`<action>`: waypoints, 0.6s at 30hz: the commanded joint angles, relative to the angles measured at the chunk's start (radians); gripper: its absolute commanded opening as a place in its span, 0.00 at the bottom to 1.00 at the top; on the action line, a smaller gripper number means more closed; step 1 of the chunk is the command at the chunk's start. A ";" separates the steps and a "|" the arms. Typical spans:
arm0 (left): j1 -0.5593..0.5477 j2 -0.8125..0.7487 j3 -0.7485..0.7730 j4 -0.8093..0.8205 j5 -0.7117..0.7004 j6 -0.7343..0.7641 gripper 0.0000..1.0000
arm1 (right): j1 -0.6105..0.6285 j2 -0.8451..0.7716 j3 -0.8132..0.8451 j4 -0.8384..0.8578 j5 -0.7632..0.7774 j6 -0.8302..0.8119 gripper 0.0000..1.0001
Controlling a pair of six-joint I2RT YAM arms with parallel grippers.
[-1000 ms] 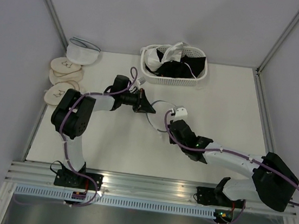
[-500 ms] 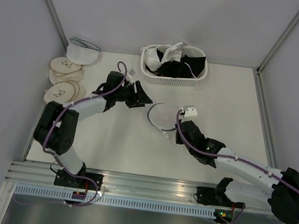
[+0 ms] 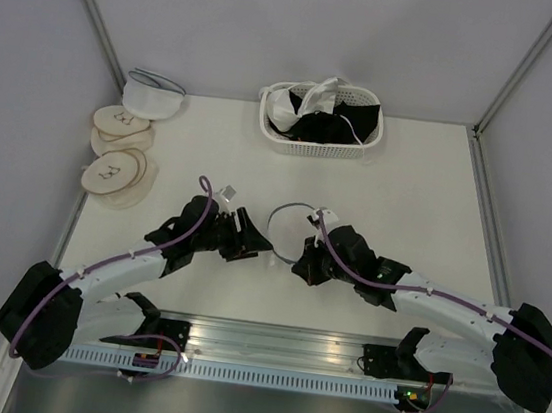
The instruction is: Unzip the laundry bag and remove the bra
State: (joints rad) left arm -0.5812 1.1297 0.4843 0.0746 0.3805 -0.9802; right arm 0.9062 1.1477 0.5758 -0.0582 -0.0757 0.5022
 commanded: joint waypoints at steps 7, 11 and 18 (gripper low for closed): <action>-0.052 -0.087 -0.098 0.126 -0.173 -0.212 0.67 | 0.026 0.089 0.019 0.126 -0.156 -0.001 0.01; -0.095 -0.042 -0.095 0.180 -0.215 -0.255 0.67 | 0.034 0.102 0.021 0.156 -0.141 0.004 0.00; -0.138 0.054 -0.058 0.214 -0.215 -0.262 0.66 | 0.037 0.064 0.019 0.202 -0.118 0.024 0.00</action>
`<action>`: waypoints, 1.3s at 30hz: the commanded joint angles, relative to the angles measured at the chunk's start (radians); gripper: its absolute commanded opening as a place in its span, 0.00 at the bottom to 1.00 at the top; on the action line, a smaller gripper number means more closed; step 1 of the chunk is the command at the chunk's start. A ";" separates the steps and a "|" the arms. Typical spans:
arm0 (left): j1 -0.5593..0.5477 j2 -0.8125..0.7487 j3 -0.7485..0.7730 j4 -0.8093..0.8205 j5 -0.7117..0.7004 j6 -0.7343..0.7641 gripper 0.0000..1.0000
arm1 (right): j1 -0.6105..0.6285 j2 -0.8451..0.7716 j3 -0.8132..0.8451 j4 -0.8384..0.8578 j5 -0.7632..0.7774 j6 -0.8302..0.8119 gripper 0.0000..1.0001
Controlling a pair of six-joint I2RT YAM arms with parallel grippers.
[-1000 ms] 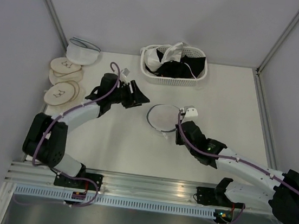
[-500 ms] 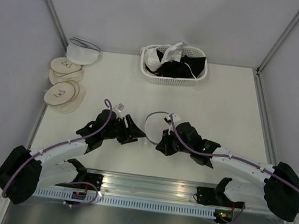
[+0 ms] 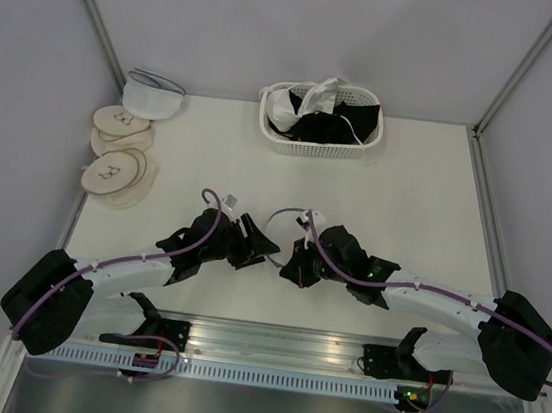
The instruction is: Unzip the laundry bag and remove the bra
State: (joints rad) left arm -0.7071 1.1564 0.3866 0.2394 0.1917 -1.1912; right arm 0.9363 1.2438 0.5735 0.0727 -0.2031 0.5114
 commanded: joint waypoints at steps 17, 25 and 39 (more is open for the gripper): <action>-0.012 0.055 0.080 0.065 -0.104 -0.027 0.02 | 0.019 -0.092 0.068 -0.233 0.132 -0.020 0.00; -0.009 0.051 0.135 -0.032 -0.107 0.079 0.02 | 0.025 -0.144 0.150 -0.580 0.615 0.047 0.01; 0.118 0.272 0.388 -0.086 0.273 0.478 0.02 | -0.040 -0.026 0.152 -0.453 0.779 0.021 0.00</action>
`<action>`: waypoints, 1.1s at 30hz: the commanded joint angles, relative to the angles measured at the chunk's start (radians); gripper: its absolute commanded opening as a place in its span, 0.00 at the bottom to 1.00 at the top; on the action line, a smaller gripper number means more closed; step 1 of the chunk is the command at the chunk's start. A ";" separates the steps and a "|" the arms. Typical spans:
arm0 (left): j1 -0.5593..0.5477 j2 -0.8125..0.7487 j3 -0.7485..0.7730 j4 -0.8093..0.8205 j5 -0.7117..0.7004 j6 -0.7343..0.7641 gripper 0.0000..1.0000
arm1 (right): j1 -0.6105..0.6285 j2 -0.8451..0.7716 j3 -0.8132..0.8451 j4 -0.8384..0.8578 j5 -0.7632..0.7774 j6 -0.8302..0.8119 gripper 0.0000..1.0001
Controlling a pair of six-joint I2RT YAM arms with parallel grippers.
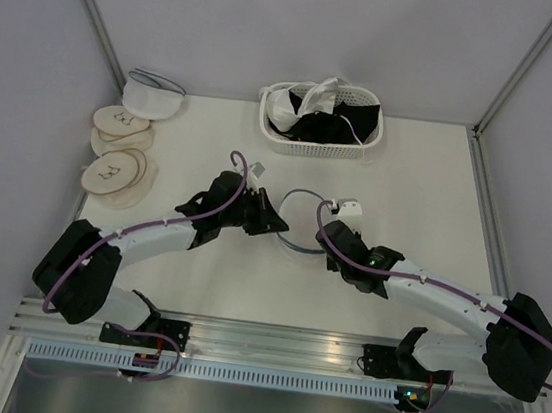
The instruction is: Unzip the laundry bag and remove the bra
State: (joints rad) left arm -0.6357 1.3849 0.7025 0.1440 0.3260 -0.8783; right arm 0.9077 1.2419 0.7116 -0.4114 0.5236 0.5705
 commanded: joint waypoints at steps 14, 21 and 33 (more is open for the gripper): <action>0.153 -0.010 0.045 -0.086 -0.094 -0.052 0.69 | -0.013 -0.098 -0.060 0.225 -0.399 -0.095 0.01; 0.019 -0.231 -0.142 -0.066 -0.058 -0.206 0.71 | -0.010 -0.006 -0.074 0.491 -0.850 -0.067 0.00; -0.033 -0.097 -0.261 0.178 -0.007 -0.341 0.64 | -0.006 0.004 -0.066 0.522 -0.847 -0.064 0.00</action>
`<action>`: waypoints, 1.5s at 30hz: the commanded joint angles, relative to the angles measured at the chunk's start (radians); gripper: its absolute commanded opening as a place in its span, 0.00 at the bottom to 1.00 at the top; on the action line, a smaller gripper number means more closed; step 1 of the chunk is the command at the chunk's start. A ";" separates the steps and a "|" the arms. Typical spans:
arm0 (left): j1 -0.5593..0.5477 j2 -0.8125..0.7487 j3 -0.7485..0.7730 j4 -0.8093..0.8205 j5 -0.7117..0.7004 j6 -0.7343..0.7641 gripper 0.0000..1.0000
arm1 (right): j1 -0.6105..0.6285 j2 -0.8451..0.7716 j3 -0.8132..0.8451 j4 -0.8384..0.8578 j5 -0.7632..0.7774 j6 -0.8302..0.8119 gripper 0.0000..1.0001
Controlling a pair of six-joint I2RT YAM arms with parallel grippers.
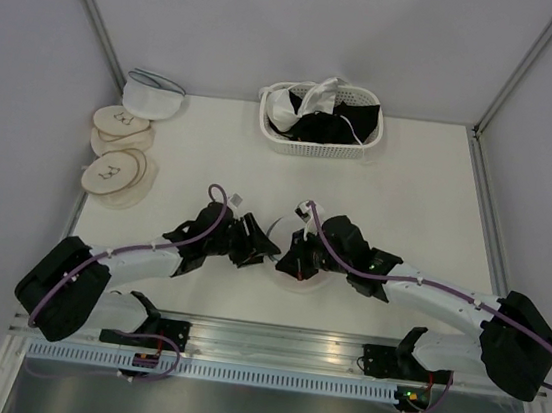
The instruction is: Unzip the laundry bag and remove the bra
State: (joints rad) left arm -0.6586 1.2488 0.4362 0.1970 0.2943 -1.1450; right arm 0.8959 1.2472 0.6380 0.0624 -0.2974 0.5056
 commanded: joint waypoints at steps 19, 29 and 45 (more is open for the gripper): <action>-0.003 0.066 0.094 0.048 -0.098 0.021 0.02 | 0.043 -0.055 0.026 -0.435 0.416 0.002 0.00; 0.065 0.130 0.206 -0.056 0.011 0.203 0.02 | 0.025 0.017 0.088 -0.598 0.941 0.154 0.00; 0.149 0.293 0.480 -0.230 -0.075 0.348 0.63 | 0.018 -0.097 0.054 -0.432 0.729 0.040 0.01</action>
State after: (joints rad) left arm -0.5098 1.5856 0.9051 0.1120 0.3607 -0.7834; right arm 0.9142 1.1698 0.7097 -0.4107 0.5213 0.5789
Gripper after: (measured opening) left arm 0.616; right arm 0.004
